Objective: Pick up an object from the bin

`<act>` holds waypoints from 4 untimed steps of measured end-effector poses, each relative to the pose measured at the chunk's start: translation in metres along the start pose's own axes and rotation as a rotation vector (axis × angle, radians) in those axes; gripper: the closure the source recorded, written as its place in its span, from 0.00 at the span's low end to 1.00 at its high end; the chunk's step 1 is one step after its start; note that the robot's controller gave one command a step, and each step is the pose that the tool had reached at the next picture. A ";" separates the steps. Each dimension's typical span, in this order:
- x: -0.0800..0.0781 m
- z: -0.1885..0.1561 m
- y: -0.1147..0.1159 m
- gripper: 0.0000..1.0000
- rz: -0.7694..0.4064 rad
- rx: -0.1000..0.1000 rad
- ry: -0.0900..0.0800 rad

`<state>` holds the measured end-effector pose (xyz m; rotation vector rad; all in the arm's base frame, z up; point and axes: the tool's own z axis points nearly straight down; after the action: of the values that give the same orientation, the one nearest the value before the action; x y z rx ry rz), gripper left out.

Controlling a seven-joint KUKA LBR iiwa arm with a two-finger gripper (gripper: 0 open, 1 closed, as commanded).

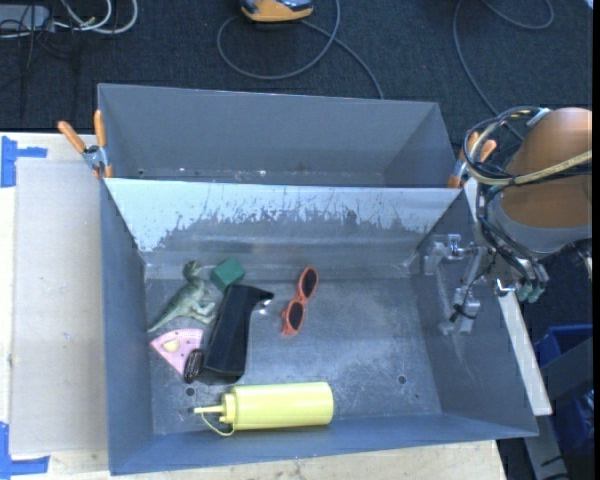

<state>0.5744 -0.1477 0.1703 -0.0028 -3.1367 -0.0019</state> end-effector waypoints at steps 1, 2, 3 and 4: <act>-0.021 0.040 0.009 0.00 -0.105 0.001 -0.005; 0.002 0.064 0.026 0.00 -0.090 -0.002 0.001; -0.009 0.081 0.039 0.00 -0.132 0.001 -0.002; -0.014 0.086 0.050 0.00 -0.218 0.002 -0.003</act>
Offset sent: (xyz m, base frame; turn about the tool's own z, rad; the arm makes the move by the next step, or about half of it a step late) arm -0.0214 0.0363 -0.0715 -0.0460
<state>0.5881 -0.0974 0.0844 0.3381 -3.1215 0.0010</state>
